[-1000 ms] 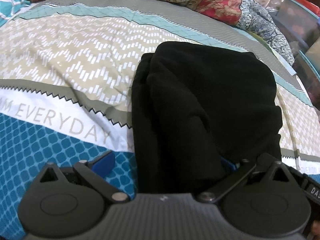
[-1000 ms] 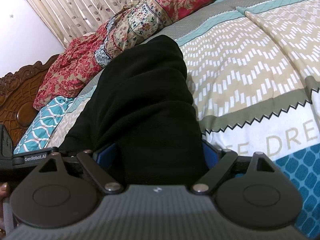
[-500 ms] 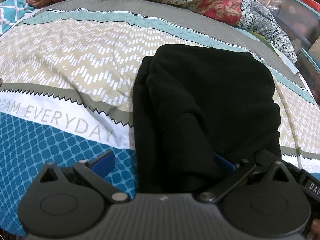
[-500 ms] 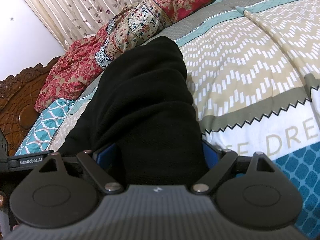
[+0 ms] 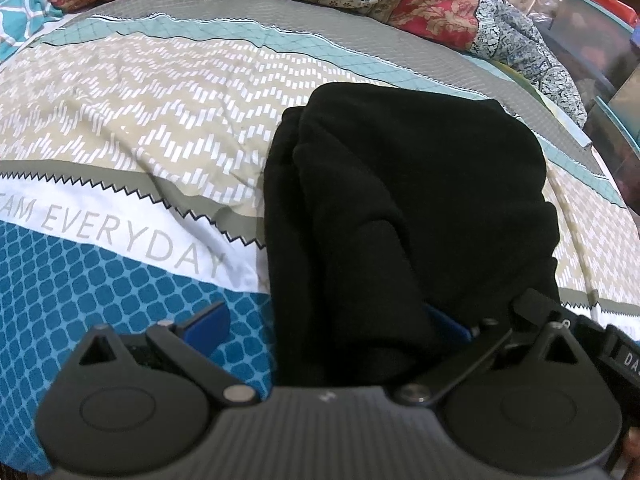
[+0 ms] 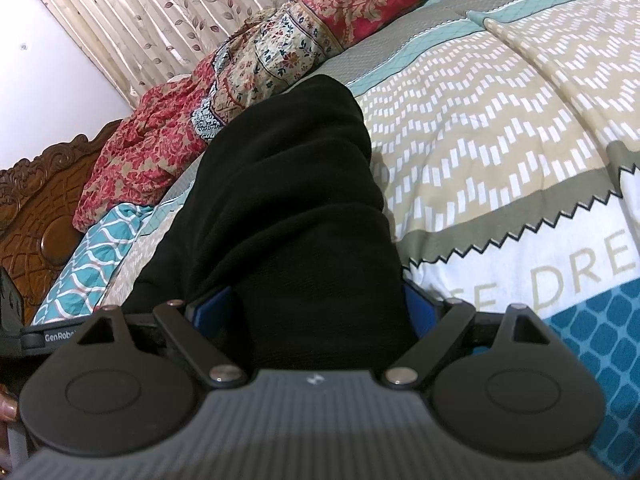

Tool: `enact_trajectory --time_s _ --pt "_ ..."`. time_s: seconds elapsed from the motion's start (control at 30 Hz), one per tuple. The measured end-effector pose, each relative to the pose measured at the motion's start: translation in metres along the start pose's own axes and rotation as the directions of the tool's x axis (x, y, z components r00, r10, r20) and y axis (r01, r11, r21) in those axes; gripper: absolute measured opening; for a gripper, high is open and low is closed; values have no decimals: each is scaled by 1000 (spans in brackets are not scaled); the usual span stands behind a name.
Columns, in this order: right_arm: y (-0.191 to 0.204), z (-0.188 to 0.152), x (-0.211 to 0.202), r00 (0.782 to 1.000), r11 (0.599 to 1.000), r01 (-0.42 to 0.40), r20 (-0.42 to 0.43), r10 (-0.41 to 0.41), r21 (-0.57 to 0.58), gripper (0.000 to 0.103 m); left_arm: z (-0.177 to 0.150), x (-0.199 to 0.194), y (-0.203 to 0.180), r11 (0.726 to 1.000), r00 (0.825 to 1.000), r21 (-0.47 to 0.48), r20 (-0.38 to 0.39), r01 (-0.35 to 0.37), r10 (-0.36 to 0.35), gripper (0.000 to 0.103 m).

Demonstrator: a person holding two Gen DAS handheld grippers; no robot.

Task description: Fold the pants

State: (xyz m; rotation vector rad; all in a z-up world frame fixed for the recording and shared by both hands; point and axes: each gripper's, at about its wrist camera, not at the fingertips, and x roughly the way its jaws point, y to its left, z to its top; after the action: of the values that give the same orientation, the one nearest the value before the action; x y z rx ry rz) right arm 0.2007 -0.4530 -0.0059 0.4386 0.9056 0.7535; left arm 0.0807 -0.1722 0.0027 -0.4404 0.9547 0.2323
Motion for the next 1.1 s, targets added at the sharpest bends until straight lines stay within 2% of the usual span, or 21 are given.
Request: enact_trajectory --time_s 0.5,1.1 --pt "-1 0 0 1000 1000 7 6 -7 10 90 -6 7 21 994 994 -14 22 111 -111 103" --pt "-1 0 -1 1000 1000 6 4 -6 9 91 -14 4 25 992 991 -13 47 129 -129 103"
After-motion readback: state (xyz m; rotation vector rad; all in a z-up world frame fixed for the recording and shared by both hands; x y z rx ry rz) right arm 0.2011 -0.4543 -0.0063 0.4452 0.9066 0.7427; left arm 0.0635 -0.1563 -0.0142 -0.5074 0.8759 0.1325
